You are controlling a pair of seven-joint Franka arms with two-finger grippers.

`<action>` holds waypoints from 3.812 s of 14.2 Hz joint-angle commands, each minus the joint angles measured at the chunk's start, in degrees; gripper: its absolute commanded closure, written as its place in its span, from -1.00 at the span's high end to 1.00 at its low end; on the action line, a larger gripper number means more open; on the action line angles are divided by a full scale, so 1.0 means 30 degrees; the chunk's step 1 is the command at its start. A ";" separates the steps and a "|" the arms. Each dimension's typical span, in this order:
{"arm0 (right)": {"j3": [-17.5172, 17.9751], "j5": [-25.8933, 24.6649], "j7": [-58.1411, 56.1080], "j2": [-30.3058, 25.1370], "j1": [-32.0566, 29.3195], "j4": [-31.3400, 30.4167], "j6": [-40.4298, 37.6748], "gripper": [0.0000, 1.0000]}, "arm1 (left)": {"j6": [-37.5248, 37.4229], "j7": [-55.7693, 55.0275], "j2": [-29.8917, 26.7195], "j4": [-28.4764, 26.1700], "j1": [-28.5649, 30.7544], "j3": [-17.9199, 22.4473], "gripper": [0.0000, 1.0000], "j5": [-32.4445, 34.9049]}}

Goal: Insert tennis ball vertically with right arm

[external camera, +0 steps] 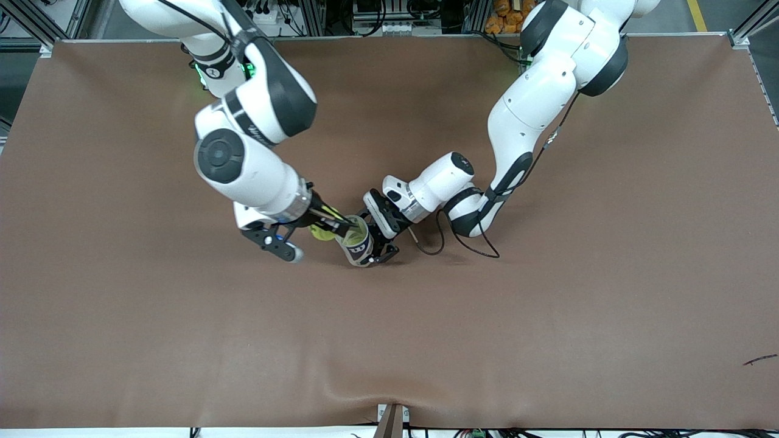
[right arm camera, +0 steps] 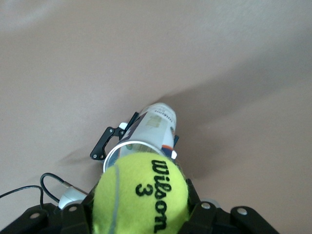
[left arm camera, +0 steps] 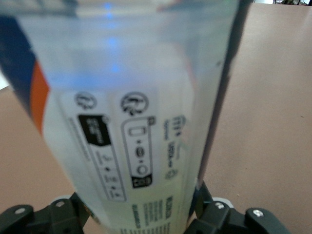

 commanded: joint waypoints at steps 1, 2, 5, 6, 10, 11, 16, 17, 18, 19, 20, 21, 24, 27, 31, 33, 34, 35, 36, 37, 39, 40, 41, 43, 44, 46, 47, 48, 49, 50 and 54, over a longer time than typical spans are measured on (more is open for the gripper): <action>-0.0193 -0.0008 0.0588 0.0584 0.0601 0.0198 0.1084 -0.05 | 0.0262 0.0248 0.0260 0.0406 -0.0144 0.0076 0.67 -0.0200; -0.0193 -0.0008 0.0559 0.0761 0.0631 0.0140 0.1758 -0.05 | 0.0262 0.0248 0.0260 0.0406 -0.0144 0.0047 0.67 -0.0200; -0.0193 -0.0008 0.0354 0.0909 0.0690 0.0110 0.1970 -0.01 | 0.0262 0.0248 0.0260 0.0406 -0.0144 0.0046 0.67 -0.0199; -0.0222 -0.0008 0.0354 0.0938 0.0719 0.0081 0.1998 0.08 | 0.0262 0.0248 0.0260 0.0406 -0.0144 0.0075 0.67 -0.0171; -0.0222 -0.0038 0.0413 0.0938 0.0749 0.0022 0.1969 1.00 | 0.0262 0.0248 0.0231 0.0406 -0.0144 0.0046 0.67 -0.0200; -0.0193 -0.0009 0.0413 0.0938 0.0749 0.0022 0.1940 1.00 | 0.0262 0.0248 0.0260 0.0406 -0.0144 0.0046 0.67 -0.0200; -0.0281 -0.0008 0.0149 0.0588 -0.0185 0.0022 0.1328 1.00 | 0.0262 0.0248 0.0231 0.0406 -0.0115 0.0075 0.68 -0.0200; -0.0281 -0.0008 -0.0402 0.0384 -0.0624 0.0022 0.0977 1.00 | 0.0262 0.0248 0.0231 0.0406 -0.0115 0.0076 0.69 -0.0200; -0.0310 -0.0008 -0.1742 0.0120 -0.1034 0.0022 0.0248 1.00 | 0.0262 0.0248 0.0231 0.0406 -0.0115 0.0076 0.69 -0.0200; -0.0310 -0.0008 -0.3379 -0.0085 -0.1647 0.0022 -0.0774 1.00 | 0.0262 0.0248 0.0231 0.0406 -0.0115 0.0076 0.69 -0.0200; -0.0368 -0.0095 -0.4817 -0.0319 -0.2204 -0.0036 -0.1509 1.00 | 0.0262 0.0248 0.0231 0.0406 -0.0115 0.0076 0.73 -0.0229; -0.0426 -0.0502 -0.5934 -0.0670 -0.2732 -0.0327 -0.2242 1.00 | 0.0262 0.0248 0.0231 0.0406 -0.0086 0.0047 0.78 -0.0229; -0.0427 -0.2437 -0.8219 -0.2484 -0.4518 -0.1498 -0.3124 1.00 | 0.0262 0.0248 0.0231 0.0377 -0.0057 0.0046 1.00 -0.0316; -0.0427 -0.2499 -1.1326 -0.4095 -0.6510 -0.1881 -0.5201 1.00 | 0.0262 0.0219 0.0231 0.0318 -0.0056 0.0046 1.00 -0.0317; -0.0776 -0.2702 -1.5865 -0.6787 -0.8215 -0.2638 -0.7579 1.00 | 0.0233 0.0190 0.0143 0.0026 0.0090 0.0076 1.00 -0.0083; -0.1129 -0.2792 -1.7974 -0.8459 -0.8885 -0.3812 -0.7639 1.00 | 0.0233 0.0190 0.0084 -0.0383 0.0265 0.0076 1.00 -0.0024; -0.1130 -0.2821 -1.9320 -0.8669 -0.9412 -0.3700 -0.7669 1.00 | 0.0233 0.0190 0.0055 -0.0588 0.0353 0.0076 1.00 0.0005; -0.1159 -0.2850 -2.0117 -0.8700 -0.9678 -0.3467 -0.7727 1.00 | 0.0233 0.0190 0.0026 -0.0793 0.0412 0.0076 1.00 0.0006; -0.1131 -0.2966 -2.0095 -0.8701 -0.9913 -0.3000 -0.8308 1.00 | 0.0233 0.0132 -0.0003 -0.1056 0.0441 0.0076 1.00 0.0006; -0.1014 -0.3286 -1.9863 -0.8701 -0.9973 -0.2445 -0.8952 1.00 | 0.0233 0.0073 -0.0149 -0.1552 0.0558 0.0076 1.00 0.0006; -0.0867 -0.3524 -1.7996 -0.8759 -0.9915 -0.2117 -0.9774 1.00 | 0.0233 0.0189 -0.0412 -0.2402 0.1085 0.0076 1.00 0.0064; -0.0722 -0.3495 -1.7493 -0.8991 -0.9973 -0.2117 -1.0069 1.00 | 0.0204 0.0190 -0.0704 -0.2841 0.1347 0.0076 1.00 0.0064; -0.0662 -0.3495 -1.7372 -0.9342 -0.9974 -0.2146 -1.0130 1.00 | 0.0203 0.0045 -0.0852 -0.3194 0.1611 0.0076 1.00 0.0064; -0.0458 -0.3524 -1.7371 -0.9521 -1.0003 -0.2117 -1.0799 1.00 | -0.0058 -0.0015 -0.1436 -0.4043 0.2459 0.0075 1.00 0.0064; -0.0369 -0.3553 -1.7371 -0.9637 -1.0090 -0.2117 -1.1268 1.00 | -0.0263 -0.0015 -0.1526 -0.4163 0.2724 0.0076 1.00 0.0064; -0.0368 -0.3961 -1.7429 -0.9755 -1.0091 -0.2117 -1.1361 1.00 | -0.0993 -0.0015 -0.1934 -0.4223 0.3368 0.0046 1.00 0.0064; -0.0456 -0.4138 -1.7545 -0.9784 -1.0062 -0.2117 -1.1390 1.00 | -0.1955 -0.0015 -0.2343 -0.4339 0.3806 -0.0099 1.00 0.0064; -0.0572 -0.4168 -1.7575 -0.9814 -1.0091 -0.2117 -1.1390 1.00 | -0.3270 -0.0015 -0.2870 -0.4311 0.4246 -0.0332 1.00 0.0064; -0.0632 -0.4169 -1.7605 -0.9814 -1.0149 -0.2117 -1.1390 1.00 | -0.4501 -0.0131 -0.3223 -0.4253 0.4888 -0.0857 1.00 0.0035; -0.0632 -0.4169 -1.7605 -0.9843 -1.0352 -0.2117 -1.1448 1.00 | -0.5528 -0.0249 -0.3313 -0.4107 0.5794 -0.1674 1.00 0.0035; -0.0632 -0.4227 -1.7605 -0.9843 -1.0559 -0.2088 -1.1713 1.00 | -1.1114 -0.0221 -0.3285 -0.2034 0.9048 -0.4576 1.00 -0.0198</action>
